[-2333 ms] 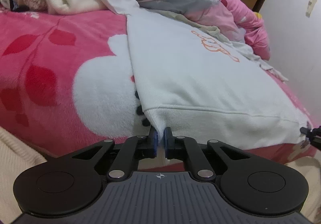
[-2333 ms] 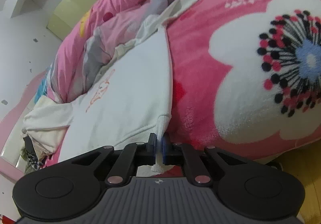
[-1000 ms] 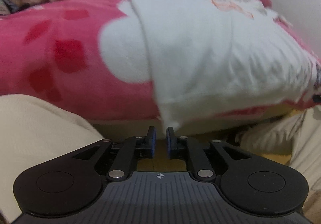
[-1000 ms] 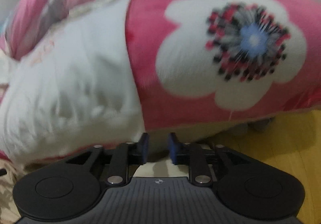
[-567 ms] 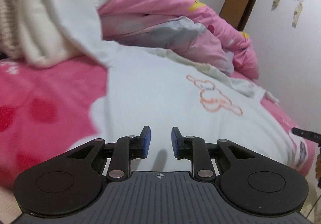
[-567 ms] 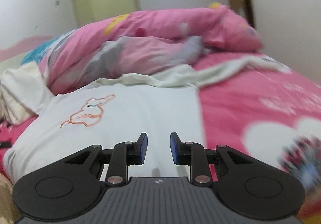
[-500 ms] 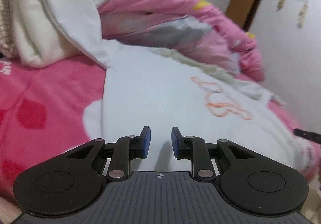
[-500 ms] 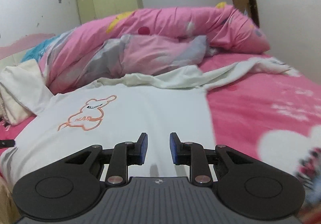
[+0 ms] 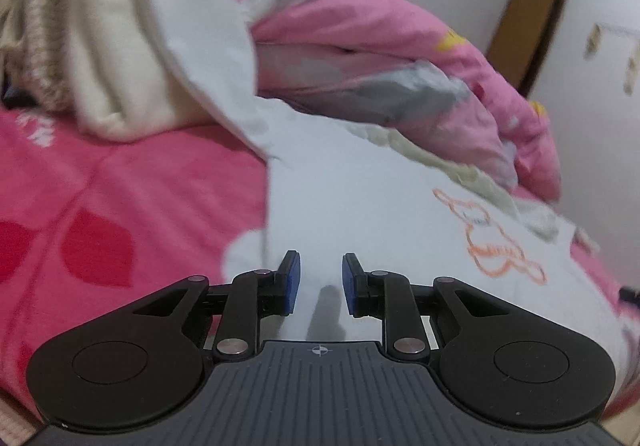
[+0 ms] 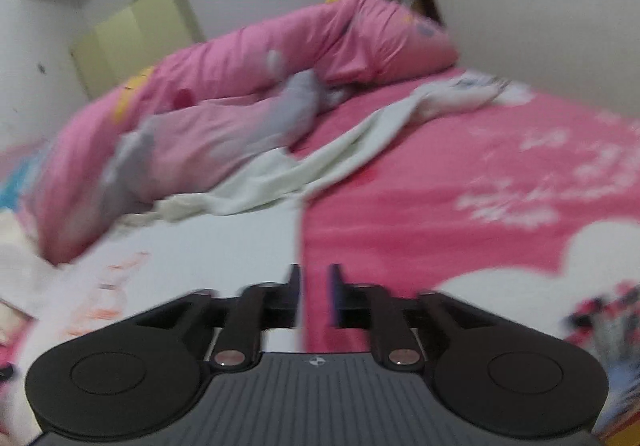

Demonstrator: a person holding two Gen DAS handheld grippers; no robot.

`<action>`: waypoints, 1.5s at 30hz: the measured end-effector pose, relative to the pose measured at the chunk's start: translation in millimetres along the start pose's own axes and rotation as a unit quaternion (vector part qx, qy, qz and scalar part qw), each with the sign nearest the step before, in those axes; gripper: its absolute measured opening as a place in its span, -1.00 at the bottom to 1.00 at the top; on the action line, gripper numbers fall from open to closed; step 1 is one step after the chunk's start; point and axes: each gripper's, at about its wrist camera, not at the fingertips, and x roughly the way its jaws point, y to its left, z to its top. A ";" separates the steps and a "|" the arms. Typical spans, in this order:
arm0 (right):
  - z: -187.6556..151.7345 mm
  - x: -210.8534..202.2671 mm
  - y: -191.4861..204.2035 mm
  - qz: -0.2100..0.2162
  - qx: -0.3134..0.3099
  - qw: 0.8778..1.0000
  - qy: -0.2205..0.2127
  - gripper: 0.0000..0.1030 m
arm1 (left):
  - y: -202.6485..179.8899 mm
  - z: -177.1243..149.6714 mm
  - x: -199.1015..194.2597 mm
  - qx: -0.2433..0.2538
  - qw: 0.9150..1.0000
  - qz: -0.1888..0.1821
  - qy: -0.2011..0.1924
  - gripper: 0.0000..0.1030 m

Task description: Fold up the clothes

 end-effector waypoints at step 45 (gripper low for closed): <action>-46.2 -17.4 3.2 0.020 0.018 0.999 0.031 -0.73 | -6.3 -12.8 -21.2 0.046 0.997 0.037 0.040 -0.57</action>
